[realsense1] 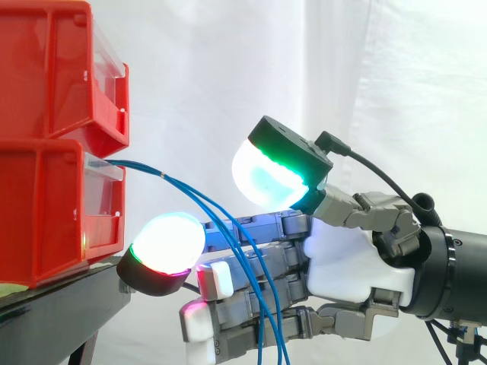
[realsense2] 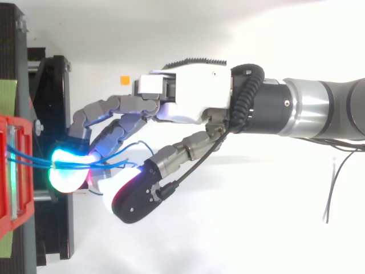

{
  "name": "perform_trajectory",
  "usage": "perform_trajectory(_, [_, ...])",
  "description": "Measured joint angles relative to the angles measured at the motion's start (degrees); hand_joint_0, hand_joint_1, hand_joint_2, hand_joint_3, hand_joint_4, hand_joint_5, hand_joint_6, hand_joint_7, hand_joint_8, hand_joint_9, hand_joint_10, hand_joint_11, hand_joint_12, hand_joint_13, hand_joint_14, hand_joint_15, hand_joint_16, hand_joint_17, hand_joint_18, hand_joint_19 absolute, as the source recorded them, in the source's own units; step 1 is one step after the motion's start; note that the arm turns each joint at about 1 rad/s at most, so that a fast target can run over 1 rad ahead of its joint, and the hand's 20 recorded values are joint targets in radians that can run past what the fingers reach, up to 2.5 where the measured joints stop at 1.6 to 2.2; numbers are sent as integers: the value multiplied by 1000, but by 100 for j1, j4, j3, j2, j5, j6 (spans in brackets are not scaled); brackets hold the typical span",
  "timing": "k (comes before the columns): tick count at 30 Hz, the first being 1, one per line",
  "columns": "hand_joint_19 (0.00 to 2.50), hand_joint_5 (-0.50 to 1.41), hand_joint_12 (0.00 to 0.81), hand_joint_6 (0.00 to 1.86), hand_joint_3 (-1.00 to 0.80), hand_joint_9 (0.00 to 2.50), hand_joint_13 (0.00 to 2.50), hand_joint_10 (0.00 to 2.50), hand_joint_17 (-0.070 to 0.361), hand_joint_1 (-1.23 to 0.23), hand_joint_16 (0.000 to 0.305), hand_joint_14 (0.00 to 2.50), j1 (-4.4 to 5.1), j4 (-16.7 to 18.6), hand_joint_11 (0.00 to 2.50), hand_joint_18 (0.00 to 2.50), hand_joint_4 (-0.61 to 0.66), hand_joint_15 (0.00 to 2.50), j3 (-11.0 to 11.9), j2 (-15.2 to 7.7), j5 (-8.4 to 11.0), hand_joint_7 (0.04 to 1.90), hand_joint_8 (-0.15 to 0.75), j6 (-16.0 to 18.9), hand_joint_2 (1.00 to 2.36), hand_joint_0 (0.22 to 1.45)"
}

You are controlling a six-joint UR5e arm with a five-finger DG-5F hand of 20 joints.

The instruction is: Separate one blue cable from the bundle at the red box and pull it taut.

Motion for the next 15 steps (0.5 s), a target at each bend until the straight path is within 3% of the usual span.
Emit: perform_trajectory(15, [593, -203, 402, 503, -349, 836, 988, 11, 117, -685, 52, 24, -153, -9, 1322, 675, 252, 1090, 101, 1, -229, 1004, 321, -93, 1012, 619])
